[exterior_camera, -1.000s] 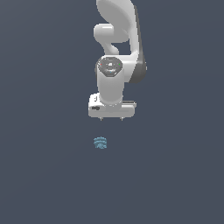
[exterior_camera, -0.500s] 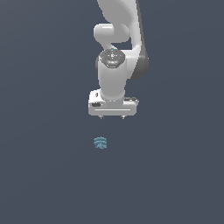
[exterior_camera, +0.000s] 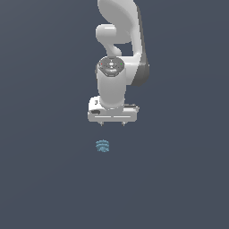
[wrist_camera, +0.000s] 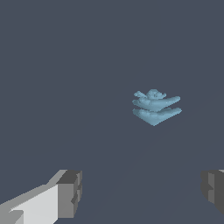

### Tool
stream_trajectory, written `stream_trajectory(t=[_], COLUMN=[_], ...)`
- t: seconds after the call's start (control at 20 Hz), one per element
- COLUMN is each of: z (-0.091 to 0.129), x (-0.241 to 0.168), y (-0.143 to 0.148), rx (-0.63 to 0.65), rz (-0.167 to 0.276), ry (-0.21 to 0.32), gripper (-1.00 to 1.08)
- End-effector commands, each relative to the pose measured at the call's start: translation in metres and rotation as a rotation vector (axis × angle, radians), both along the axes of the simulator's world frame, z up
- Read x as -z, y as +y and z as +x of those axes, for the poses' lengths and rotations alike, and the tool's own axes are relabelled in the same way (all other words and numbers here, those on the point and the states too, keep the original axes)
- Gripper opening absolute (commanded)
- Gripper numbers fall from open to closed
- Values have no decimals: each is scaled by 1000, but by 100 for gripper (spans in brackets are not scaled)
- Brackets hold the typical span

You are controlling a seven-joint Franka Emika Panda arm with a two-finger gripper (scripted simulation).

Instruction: Pick up the object and move it to a goal position.

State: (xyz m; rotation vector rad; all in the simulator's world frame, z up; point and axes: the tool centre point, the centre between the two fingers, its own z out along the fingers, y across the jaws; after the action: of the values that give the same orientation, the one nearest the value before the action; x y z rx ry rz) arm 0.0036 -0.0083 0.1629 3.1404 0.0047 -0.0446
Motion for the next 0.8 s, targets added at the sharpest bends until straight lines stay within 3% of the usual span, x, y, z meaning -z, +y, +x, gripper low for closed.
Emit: stream_trajectory(t=[0.0,0.4,0.75], z=[7,37,49], x=[9,48,69], y=[-6,-35,-50], rx=[-3,-18,-25], rz=[0,1,1], ry=[-3,-19,-27], gripper=[100,100,100])
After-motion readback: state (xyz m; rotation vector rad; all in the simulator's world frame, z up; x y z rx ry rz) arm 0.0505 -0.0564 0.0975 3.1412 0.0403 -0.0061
